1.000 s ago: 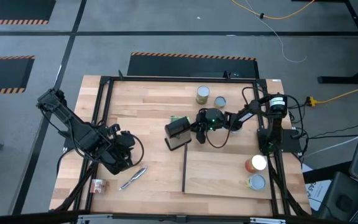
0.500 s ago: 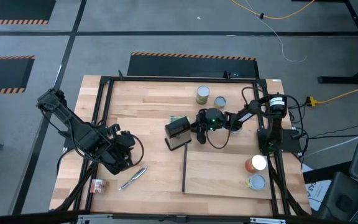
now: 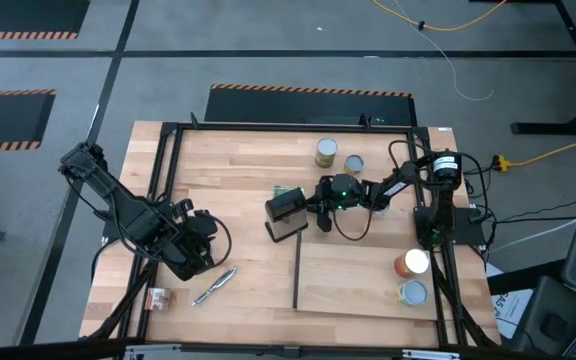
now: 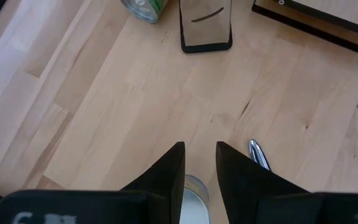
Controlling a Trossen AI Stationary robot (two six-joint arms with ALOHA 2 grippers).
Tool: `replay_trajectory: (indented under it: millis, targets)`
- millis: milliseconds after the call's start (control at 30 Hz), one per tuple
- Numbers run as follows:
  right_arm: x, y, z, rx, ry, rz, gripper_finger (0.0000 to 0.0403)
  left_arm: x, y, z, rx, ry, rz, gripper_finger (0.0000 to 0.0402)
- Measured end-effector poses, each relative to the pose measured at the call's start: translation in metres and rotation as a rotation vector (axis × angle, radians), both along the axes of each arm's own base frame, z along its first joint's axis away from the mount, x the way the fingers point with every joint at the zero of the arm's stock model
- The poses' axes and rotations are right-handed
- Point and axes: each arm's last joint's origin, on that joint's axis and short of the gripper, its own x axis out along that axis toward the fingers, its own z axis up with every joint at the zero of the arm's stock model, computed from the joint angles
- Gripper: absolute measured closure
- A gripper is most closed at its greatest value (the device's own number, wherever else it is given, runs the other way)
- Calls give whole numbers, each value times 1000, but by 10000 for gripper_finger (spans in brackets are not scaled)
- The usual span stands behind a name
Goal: Pick and place cans onto a shelf
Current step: Put the large canned oranges on the shelf
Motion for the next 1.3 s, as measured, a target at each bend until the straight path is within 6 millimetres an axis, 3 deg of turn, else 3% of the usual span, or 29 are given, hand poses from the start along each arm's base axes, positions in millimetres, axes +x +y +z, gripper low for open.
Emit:
replay_trajectory:
  millis: [300,567,1033,1300]
  targets:
    - [0,0,0,-2,-2,0,330,0,0,0,-9,-5,16,318]
    - [1,0,2,-12,-13,4,396,0,0,0,-9,-5,16,318]
    - [0,0,1,-20,-1,9,401,0,0,0,-9,-5,15,318]
    - [-5,1,12,-10,55,10,390,0,0,0,-9,-4,15,318]
